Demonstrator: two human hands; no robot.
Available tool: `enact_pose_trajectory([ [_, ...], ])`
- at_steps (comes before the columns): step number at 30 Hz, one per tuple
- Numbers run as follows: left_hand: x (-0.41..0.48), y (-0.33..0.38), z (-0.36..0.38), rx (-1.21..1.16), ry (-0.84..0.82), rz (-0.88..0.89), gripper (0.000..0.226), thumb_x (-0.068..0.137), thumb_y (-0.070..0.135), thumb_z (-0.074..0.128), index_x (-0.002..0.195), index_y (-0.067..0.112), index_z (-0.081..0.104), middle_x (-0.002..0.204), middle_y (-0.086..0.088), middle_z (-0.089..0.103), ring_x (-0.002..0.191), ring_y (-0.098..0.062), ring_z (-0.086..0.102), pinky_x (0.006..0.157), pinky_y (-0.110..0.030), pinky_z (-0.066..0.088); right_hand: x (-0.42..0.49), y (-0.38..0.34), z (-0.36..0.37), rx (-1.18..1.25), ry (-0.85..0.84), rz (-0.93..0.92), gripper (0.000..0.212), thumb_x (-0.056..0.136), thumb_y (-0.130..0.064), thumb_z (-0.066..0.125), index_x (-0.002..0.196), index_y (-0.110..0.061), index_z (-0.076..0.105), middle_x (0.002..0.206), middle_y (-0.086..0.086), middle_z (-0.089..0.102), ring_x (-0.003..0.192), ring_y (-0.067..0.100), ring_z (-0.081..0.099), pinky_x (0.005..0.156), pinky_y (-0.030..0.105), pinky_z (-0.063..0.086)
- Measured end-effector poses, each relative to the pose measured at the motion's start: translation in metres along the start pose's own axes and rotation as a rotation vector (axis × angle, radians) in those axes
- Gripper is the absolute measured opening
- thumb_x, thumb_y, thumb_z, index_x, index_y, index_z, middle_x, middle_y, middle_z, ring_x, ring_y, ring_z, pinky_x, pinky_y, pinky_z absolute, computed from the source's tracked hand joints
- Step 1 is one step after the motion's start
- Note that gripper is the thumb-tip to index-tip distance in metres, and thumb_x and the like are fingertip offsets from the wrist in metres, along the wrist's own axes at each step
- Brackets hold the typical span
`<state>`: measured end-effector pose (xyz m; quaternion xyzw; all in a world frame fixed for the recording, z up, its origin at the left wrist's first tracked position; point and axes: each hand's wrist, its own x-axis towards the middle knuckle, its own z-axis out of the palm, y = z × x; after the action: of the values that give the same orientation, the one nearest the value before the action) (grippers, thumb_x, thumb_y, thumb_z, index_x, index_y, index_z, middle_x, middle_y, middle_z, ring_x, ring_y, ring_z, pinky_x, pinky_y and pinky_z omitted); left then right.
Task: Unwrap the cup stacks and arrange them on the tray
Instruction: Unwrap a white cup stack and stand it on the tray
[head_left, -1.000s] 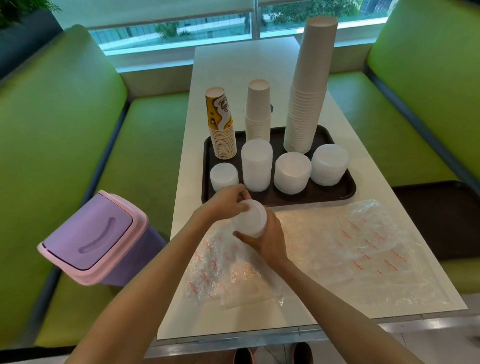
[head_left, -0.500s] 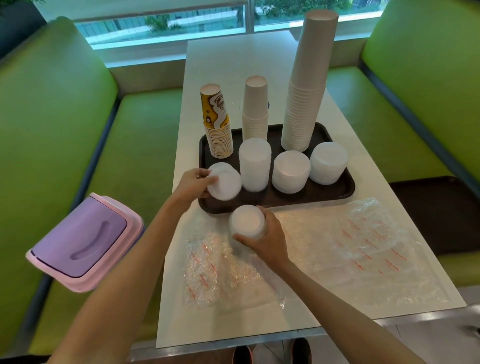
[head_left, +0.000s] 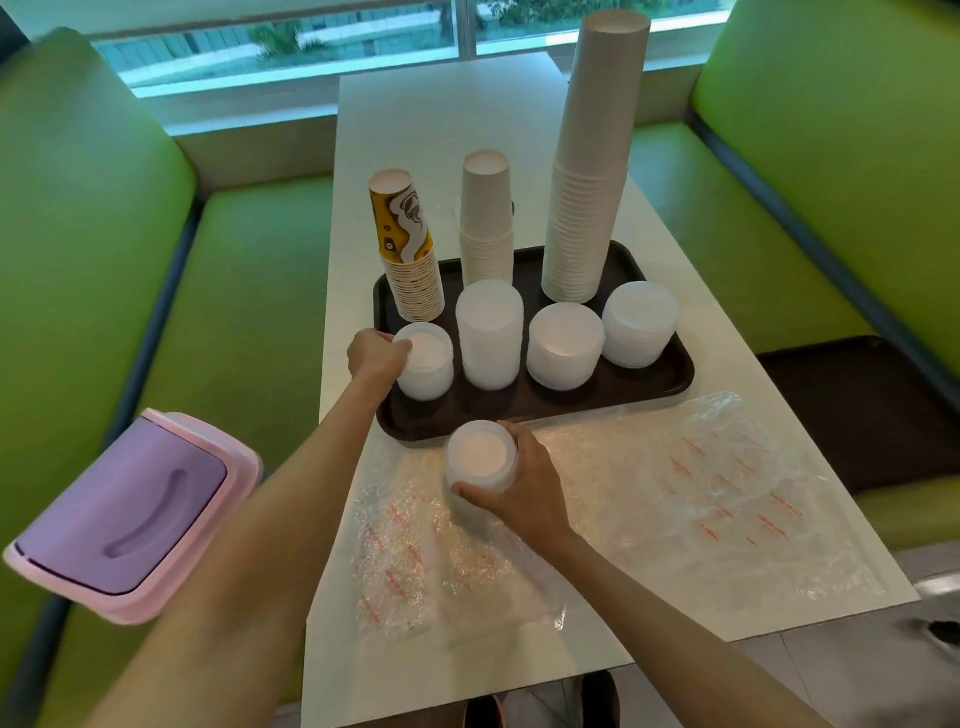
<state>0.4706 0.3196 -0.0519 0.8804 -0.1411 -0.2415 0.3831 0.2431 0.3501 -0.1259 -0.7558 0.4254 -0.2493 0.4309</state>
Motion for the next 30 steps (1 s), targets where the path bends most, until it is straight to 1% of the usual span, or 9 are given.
enact_pose_trajectory([
  [3,-0.006,-0.002,0.002,0.144,0.035,0.066,0.034,0.09,0.019,0.06,0.118,0.001,0.058,0.125,-0.019,0.056,0.112,-0.034,0.055,0.092,-0.039,0.045,0.0,0.0,0.0,0.001,-0.002,0.002,0.091,0.056,-0.057,0.085,0.13,-0.02,0.046,0.128,-0.004,0.054,0.116,0.014,0.05,0.096,0.03,0.046],
  [6,-0.012,-0.003,0.002,0.192,0.057,0.199,0.046,0.094,0.029,0.057,0.132,0.005,0.047,0.136,-0.019,0.041,0.123,-0.034,0.046,0.1,-0.039,0.039,0.0,0.001,0.0,0.003,0.0,0.004,0.091,0.056,-0.056,0.085,0.13,-0.02,0.046,0.128,-0.004,0.054,0.116,0.014,0.05,0.095,0.028,0.045],
  [9,-0.017,-0.004,0.004,0.266,-0.021,0.339,0.071,0.086,0.045,0.064,0.142,0.013,0.035,0.145,-0.017,0.031,0.133,-0.035,0.035,0.106,-0.045,0.035,-0.001,0.0,0.0,-0.005,0.0,-0.001,0.092,0.056,-0.057,0.085,0.13,-0.019,0.046,0.128,-0.003,0.054,0.116,0.014,0.05,0.096,0.029,0.046],
  [12,-0.017,-0.007,0.007,0.374,-0.109,0.364,0.089,0.077,0.05,0.072,0.147,0.017,0.028,0.151,-0.014,0.026,0.137,-0.035,0.031,0.108,-0.049,0.034,-0.001,-0.001,0.002,-0.019,-0.011,0.004,0.093,0.057,-0.059,0.083,0.131,-0.02,0.044,0.13,-0.003,0.053,0.116,0.013,0.049,0.097,0.029,0.045],
  [17,-0.018,-0.007,0.007,0.4,-0.14,0.383,0.085,0.079,0.039,0.074,0.146,0.016,0.028,0.149,-0.012,0.032,0.134,-0.032,0.038,0.106,-0.044,0.037,0.0,-0.001,0.001,-0.016,-0.025,0.021,0.092,0.058,-0.059,0.083,0.132,-0.022,0.043,0.131,-0.005,0.052,0.116,0.011,0.048,0.096,0.022,0.041],
  [19,-0.018,-0.007,0.007,0.402,-0.14,0.377,0.085,0.079,0.039,0.074,0.146,0.016,0.028,0.149,-0.012,0.032,0.134,-0.032,0.038,0.106,-0.043,0.036,0.0,-0.001,0.001,-0.021,-0.024,0.021,0.093,0.058,-0.059,0.083,0.133,-0.022,0.043,0.131,-0.005,0.052,0.117,0.011,0.048,0.094,0.018,0.038],
  [25,-0.016,-0.008,0.009,0.425,-0.156,0.369,0.086,0.08,0.04,0.073,0.147,0.017,0.025,0.148,-0.013,0.033,0.132,-0.034,0.039,0.105,-0.045,0.037,-0.001,-0.003,-0.001,-0.006,-0.02,0.026,0.091,0.058,-0.055,0.085,0.132,-0.021,0.044,0.13,-0.004,0.053,0.116,0.011,0.048,0.093,0.018,0.038],
  [28,-0.019,-0.009,0.008,0.383,-0.173,0.359,0.093,0.079,0.042,0.073,0.15,0.017,0.018,0.153,-0.014,0.026,0.137,-0.034,0.031,0.109,-0.047,0.032,-0.001,-0.003,0.0,-0.006,-0.018,0.026,0.093,0.057,-0.059,0.084,0.132,-0.021,0.044,0.13,-0.004,0.054,0.116,0.012,0.049,0.093,0.019,0.039],
  [30,-0.025,-0.01,0.004,0.327,-0.133,0.37,0.098,0.079,0.045,0.072,0.151,0.017,0.012,0.156,-0.013,0.018,0.142,-0.033,0.022,0.112,-0.049,0.027,-0.002,-0.003,0.001,-0.01,-0.008,0.019,0.096,0.055,-0.065,0.079,0.132,-0.02,0.045,0.13,-0.002,0.055,0.116,0.014,0.051,0.094,0.021,0.042],
])
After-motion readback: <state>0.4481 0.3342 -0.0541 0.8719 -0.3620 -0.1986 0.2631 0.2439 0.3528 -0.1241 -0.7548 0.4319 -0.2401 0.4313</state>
